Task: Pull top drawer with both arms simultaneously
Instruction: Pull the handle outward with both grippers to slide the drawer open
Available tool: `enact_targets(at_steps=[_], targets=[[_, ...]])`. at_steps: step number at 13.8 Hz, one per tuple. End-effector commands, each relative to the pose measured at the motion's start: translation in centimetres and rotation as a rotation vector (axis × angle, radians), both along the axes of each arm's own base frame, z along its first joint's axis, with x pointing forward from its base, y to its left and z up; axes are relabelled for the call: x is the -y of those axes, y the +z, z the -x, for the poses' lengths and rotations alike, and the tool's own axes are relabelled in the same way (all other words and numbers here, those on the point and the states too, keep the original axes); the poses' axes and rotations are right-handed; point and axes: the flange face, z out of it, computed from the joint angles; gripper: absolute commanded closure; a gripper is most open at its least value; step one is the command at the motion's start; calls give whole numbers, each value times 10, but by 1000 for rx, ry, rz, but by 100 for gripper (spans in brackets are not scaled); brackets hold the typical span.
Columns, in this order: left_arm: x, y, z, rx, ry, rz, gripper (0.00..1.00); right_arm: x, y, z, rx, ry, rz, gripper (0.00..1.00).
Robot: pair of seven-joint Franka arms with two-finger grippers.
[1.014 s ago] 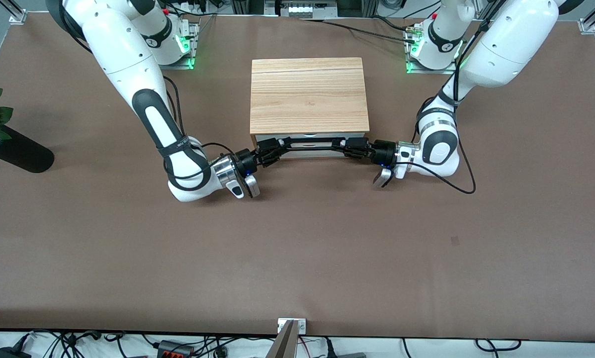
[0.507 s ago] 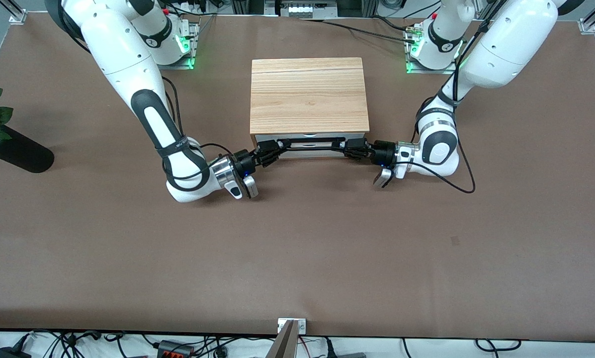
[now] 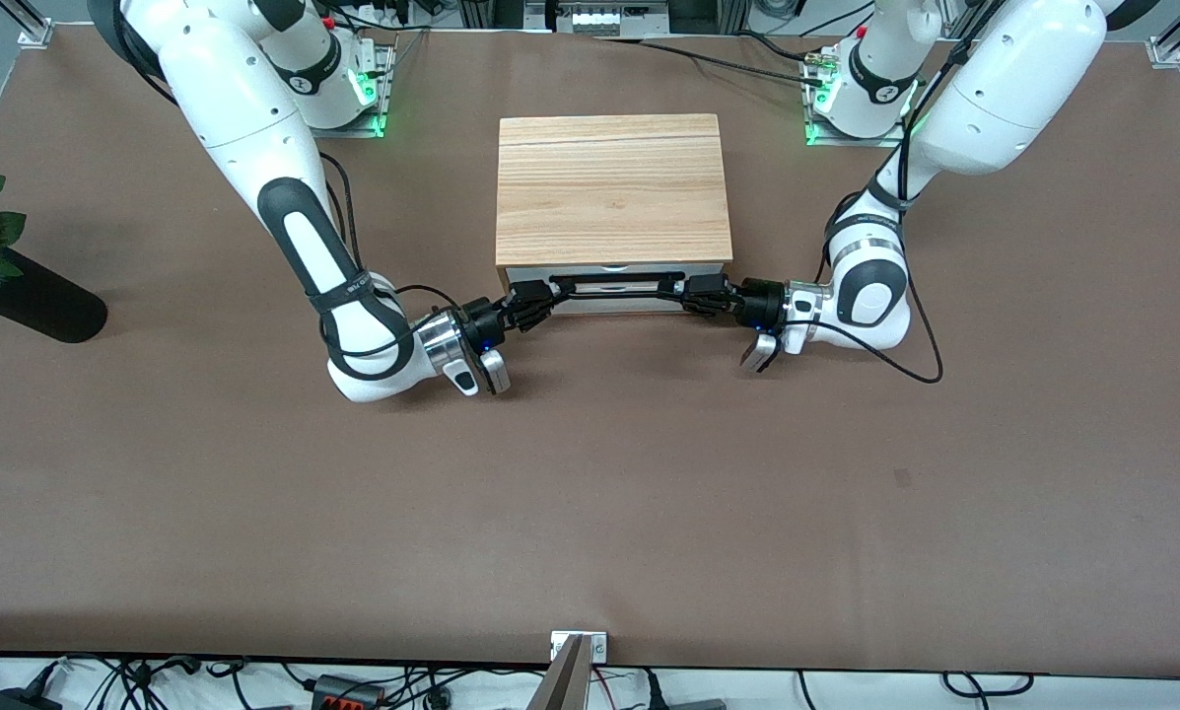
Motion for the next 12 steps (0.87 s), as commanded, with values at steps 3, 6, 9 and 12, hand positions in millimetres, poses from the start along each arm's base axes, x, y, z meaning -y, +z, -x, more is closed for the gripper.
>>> enact_targets(at_steps=[3, 6, 9, 12], targets=[[1, 6, -1, 1, 19, 16, 99, -2, 9, -4, 1, 2, -6, 91], [1, 10, -7, 12, 22, 19, 99, -3, 21, -16, 30, -7, -16, 92], [0, 16, -18, 27, 29, 21, 99, -1, 24, -28, 62, -49, 9, 93], [-6, 7, -27, 11, 38, 18, 99, 10, 23, -37, 72, -76, 15, 93]])
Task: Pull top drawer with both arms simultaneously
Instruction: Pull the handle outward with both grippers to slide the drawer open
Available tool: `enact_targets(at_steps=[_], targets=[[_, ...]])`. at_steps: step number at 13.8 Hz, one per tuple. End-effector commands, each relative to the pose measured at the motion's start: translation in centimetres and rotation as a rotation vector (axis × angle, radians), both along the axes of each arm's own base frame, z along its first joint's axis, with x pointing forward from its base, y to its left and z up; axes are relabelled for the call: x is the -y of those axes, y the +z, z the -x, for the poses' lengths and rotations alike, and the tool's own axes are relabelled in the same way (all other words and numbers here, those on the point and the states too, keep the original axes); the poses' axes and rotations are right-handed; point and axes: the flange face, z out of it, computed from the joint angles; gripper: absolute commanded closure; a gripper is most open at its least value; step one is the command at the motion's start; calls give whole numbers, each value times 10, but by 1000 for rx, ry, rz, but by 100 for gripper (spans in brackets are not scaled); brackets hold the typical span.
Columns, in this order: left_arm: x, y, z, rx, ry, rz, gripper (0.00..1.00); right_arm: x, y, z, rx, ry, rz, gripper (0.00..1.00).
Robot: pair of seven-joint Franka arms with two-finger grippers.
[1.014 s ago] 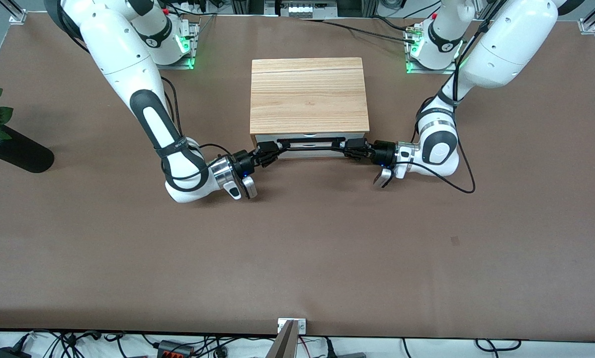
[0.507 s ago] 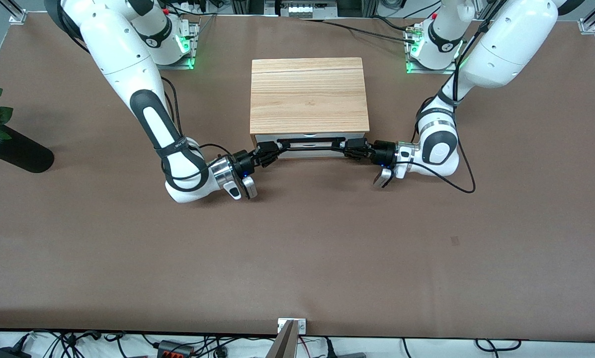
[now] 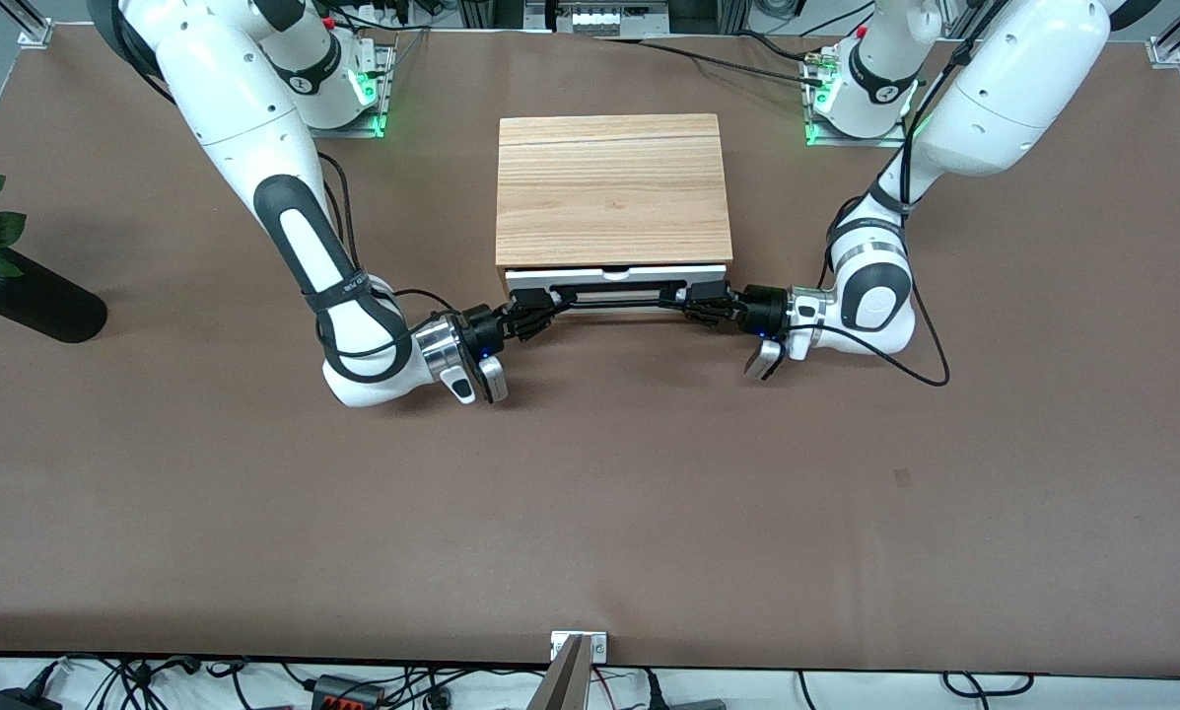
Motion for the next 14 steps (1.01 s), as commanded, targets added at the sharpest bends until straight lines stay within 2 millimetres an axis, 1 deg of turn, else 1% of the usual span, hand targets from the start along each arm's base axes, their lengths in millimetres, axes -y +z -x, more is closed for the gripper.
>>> enact_targets(at_steps=[1, 4, 5, 6, 8, 11, 14], targets=[[-1, 0, -16, -19, 19, 29, 99, 13, 13, -20, 21, -50, -10, 93], [-3, -2, -33, -9, 33, 35, 99, 13, 13, -29, 24, -134, -23, 92], [-5, -8, -35, -17, 38, 33, 99, 14, 10, -31, 29, -153, -10, 92], [-8, -11, -41, -12, 44, 32, 99, 15, 8, -32, 32, -167, 3, 92], [-10, -18, -50, -6, 52, 32, 99, 14, 7, -33, 29, -182, 0, 92], [-10, -14, -59, 7, 59, 33, 99, 18, 6, -38, 36, -220, 17, 92], [-16, -9, -71, 4, 69, 24, 99, 18, 8, -41, 23, -250, -3, 92]])
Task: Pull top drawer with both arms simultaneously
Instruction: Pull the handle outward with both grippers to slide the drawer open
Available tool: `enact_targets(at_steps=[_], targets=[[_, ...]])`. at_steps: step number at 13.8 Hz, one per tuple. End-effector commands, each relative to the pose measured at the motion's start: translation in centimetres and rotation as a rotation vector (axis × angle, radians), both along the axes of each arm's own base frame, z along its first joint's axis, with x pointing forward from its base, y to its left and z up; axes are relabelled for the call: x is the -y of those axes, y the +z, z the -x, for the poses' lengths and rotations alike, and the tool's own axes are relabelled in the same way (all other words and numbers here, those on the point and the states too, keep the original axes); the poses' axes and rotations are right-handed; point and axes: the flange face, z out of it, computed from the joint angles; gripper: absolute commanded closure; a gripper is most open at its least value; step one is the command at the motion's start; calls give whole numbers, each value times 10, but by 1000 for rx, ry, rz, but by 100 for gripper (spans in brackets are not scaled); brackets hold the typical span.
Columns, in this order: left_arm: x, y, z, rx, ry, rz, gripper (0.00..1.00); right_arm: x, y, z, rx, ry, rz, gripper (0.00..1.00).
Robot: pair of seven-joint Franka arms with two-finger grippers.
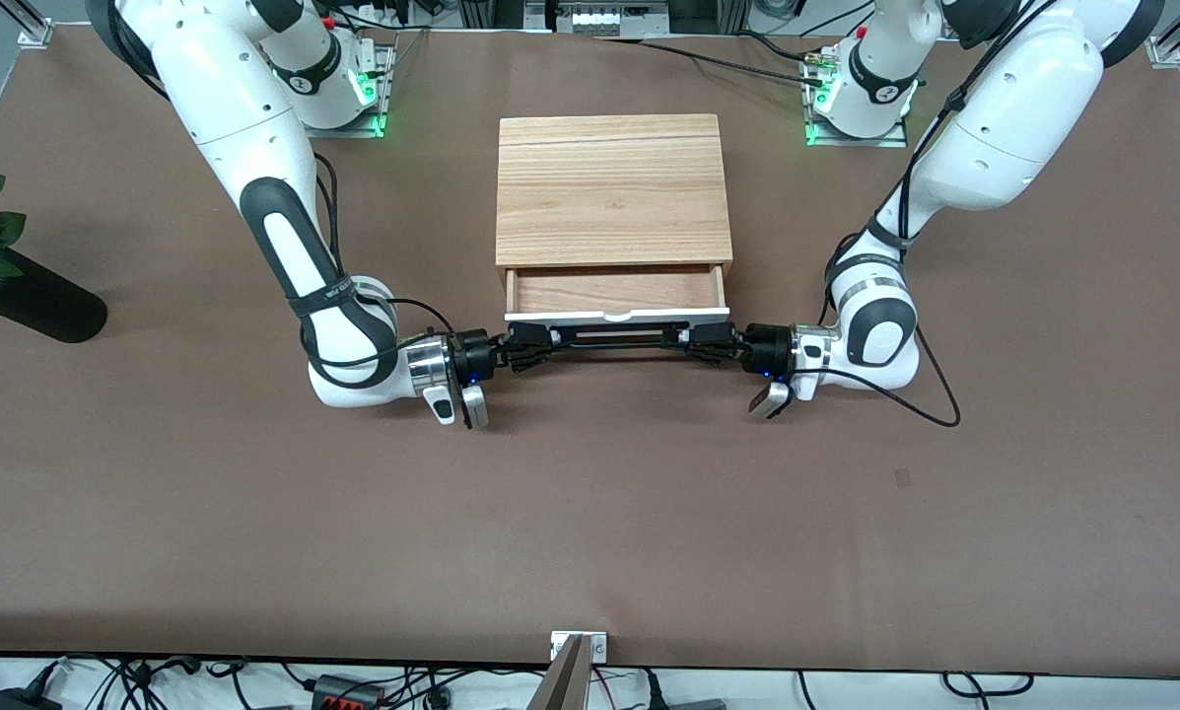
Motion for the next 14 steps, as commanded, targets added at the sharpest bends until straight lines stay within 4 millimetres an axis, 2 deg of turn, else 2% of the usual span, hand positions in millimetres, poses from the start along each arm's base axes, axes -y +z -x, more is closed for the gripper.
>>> enact_targets(at_steps=[1, 4, 5, 6, 7, 9, 10, 11, 12, 14], targets=[[-13, -4, -14, -4, 26, -8, 99, 11, 4, -12, 9, -42, -16, 92], [-14, -5, -14, -5, 28, -9, 99, 13, 3, -14, 13, -59, 0, 92], [-14, -5, -14, -5, 28, -9, 87, 12, 3, -14, 13, -58, 1, 92], [-13, -5, -13, -10, 25, -8, 48, 12, 3, -14, 13, -58, 1, 92], [-14, -8, -11, -17, 25, -9, 0, 12, 3, -14, 13, -58, 1, 90], [-13, -9, -9, -20, 23, -10, 0, 14, 3, -15, 15, -57, 0, 70], [-13, -8, -9, -19, 23, -10, 0, 15, 3, -15, 16, -55, 2, 35], [-14, -7, -10, -17, 25, -10, 0, 16, 4, -16, 20, -56, 1, 19], [-14, -7, -10, -17, 24, -11, 0, 16, 9, -20, 30, -60, -2, 11], [-16, -6, -11, -17, 28, -12, 0, 21, 19, -32, 39, -76, -6, 7]])
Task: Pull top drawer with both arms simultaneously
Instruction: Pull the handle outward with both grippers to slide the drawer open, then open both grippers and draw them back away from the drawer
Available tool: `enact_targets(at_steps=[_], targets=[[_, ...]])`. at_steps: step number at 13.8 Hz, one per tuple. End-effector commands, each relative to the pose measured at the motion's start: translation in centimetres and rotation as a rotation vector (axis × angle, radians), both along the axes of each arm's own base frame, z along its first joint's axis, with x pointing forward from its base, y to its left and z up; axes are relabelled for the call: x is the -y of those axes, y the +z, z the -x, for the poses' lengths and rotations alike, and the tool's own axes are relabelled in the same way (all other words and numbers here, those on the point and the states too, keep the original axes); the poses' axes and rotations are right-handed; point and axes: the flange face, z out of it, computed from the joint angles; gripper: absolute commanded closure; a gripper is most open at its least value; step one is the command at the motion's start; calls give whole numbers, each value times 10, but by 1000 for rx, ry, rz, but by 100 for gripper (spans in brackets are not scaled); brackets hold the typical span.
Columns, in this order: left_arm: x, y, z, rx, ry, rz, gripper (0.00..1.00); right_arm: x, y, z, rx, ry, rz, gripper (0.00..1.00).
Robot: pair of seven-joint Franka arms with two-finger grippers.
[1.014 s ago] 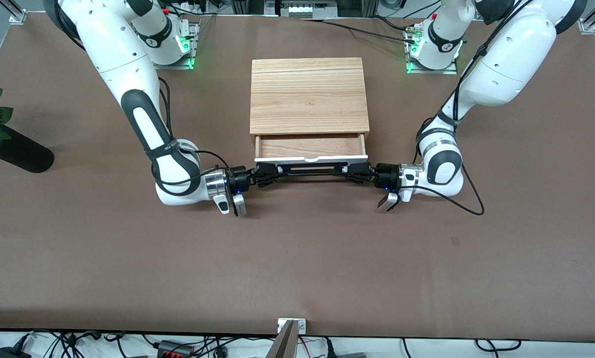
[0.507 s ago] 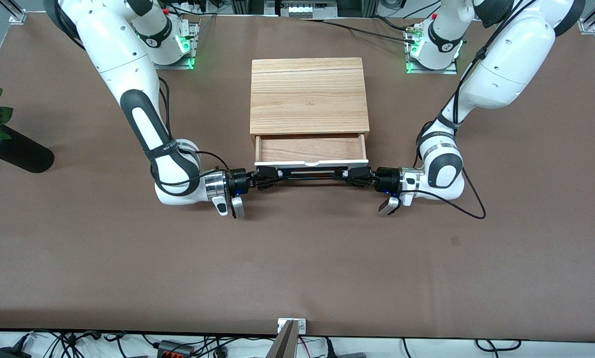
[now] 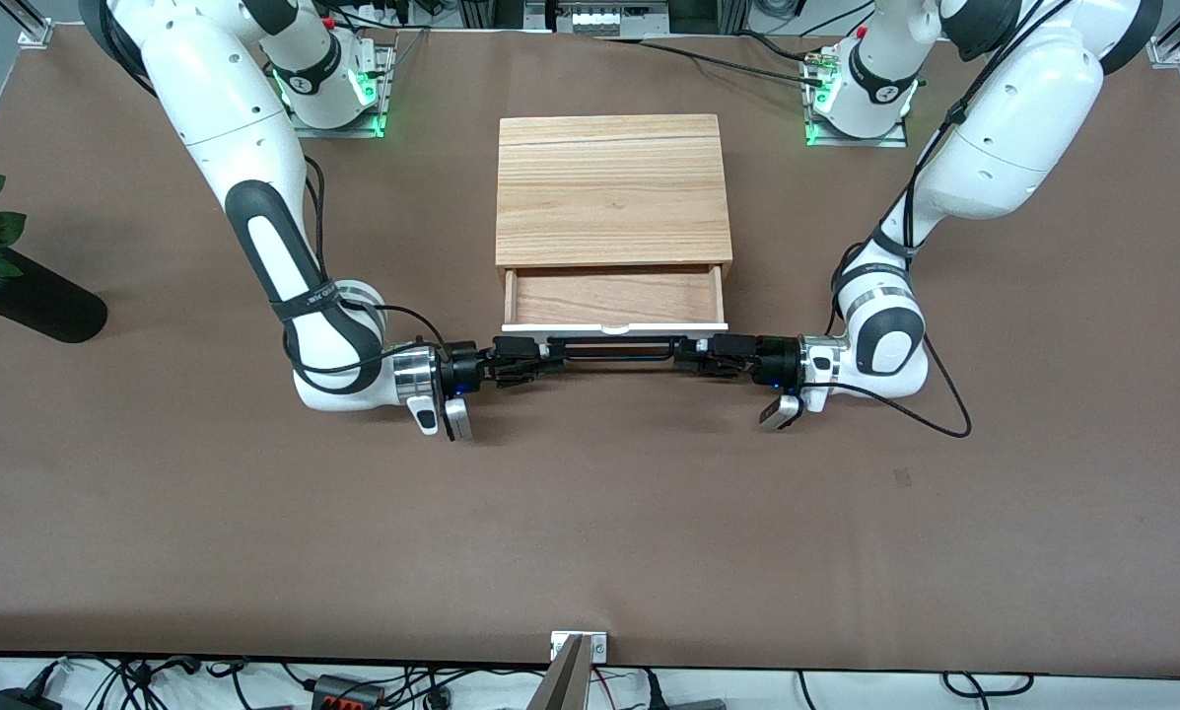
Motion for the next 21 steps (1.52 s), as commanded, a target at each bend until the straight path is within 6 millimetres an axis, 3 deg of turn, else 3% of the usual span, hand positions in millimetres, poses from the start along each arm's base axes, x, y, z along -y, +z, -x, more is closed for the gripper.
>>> enact_targets(at_steps=[1, 4, 8, 11, 13, 15, 16, 19, 21], targets=[[-2, 6, -3, -8, 5, 3, 0, 7, 14, -16, -1, -28, -12, 6], [-8, 27, -13, -53, -31, -38, 0, 21, 26, -32, -62, -51, 19, 5], [-30, 79, -62, -30, -127, -215, 0, 57, 53, -63, -152, -46, 195, 0], [-49, 126, -96, -47, -194, -432, 0, 113, 83, -90, -179, -69, 339, 0], [-56, 157, -107, -37, -235, -622, 0, 156, 102, -106, -170, -88, 451, 0], [-64, 177, -101, -59, -284, -803, 0, 189, 145, -118, -179, -161, 580, 0], [-67, 183, -97, -52, -320, -883, 0, 204, 153, -119, -231, -205, 648, 0], [-79, 206, -83, -74, -396, -1166, 0, 243, 205, -124, -228, -311, 857, 0], [-86, 233, -75, -90, -392, -1318, 0, 275, 236, -127, -180, -375, 1025, 0]])
